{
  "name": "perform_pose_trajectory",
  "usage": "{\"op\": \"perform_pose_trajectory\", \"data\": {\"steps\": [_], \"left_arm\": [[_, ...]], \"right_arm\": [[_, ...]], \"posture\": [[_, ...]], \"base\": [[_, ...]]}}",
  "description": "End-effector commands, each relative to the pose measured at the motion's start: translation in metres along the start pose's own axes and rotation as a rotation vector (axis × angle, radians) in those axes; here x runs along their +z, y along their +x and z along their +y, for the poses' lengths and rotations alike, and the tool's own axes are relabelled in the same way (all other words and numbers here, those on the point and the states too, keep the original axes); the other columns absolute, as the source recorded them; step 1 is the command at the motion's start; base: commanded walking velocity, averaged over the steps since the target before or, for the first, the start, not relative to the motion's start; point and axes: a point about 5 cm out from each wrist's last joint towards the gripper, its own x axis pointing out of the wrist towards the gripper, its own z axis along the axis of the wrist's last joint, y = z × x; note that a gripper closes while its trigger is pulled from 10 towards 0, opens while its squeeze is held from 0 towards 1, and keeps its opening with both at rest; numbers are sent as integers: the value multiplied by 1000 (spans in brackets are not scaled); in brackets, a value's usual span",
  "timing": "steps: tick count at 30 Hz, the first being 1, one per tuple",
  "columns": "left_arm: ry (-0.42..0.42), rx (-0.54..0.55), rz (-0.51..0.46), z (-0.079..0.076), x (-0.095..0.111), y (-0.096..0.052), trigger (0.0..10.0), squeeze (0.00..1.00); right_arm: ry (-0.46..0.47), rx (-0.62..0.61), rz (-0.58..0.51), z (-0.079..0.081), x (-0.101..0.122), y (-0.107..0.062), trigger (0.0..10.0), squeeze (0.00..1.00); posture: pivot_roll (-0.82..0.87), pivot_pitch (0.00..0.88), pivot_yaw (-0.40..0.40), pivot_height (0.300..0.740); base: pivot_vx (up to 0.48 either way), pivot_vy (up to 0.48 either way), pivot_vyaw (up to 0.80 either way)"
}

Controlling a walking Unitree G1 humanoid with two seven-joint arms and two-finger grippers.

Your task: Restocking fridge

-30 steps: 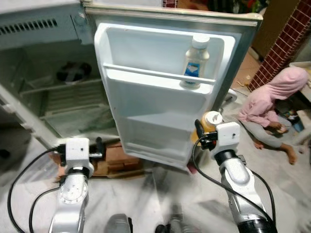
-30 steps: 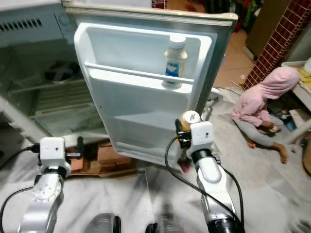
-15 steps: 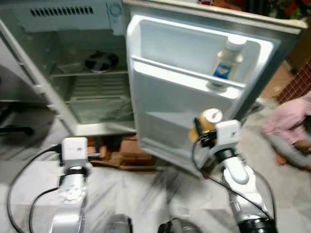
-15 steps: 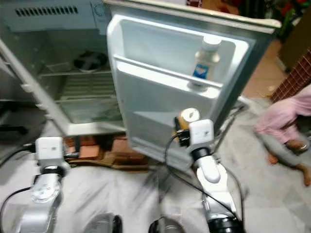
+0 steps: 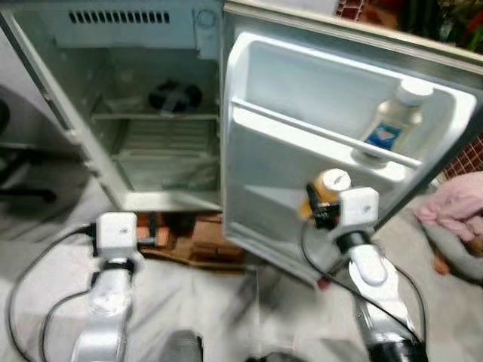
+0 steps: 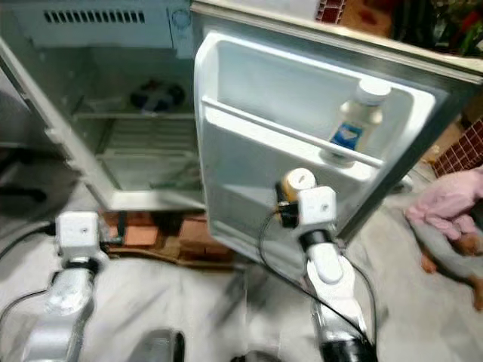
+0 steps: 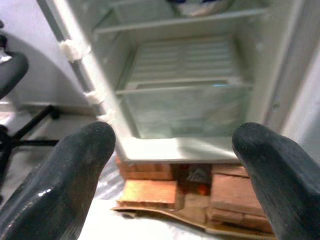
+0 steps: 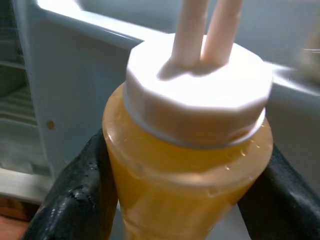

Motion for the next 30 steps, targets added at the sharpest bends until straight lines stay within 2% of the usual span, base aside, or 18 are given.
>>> {"op": "perform_pose_trajectory", "data": {"steps": [1,13,17,24,30], "left_arm": [[-13,-18,-10,-5,2,-1,10000,0],[-19,-24,1,-5,0,-3,10000,0],[-18,-23,3,-5,3,-9,10000,0],[-5,-62,26,1,-7,-18,10000,0],[-5,-65,31,0,-6,-17,10000,0]], "right_arm": [[2,-16,4,-8,0,-5,10000,0],[17,3,10,-5,-2,-9,10000,0],[26,18,28,-4,-5,-16,10000,0],[43,84,93,-4,-16,-38,10000,0],[43,82,103,-5,-18,-38,10000,0]], "posture": [[79,114,-39,740],[79,118,-41,740],[79,122,-42,740],[75,133,-43,740],[74,136,-43,722]], "base": [[0,0,0],[0,0,0],[0,0,0],[0,0,0],[0,0,0]]}}
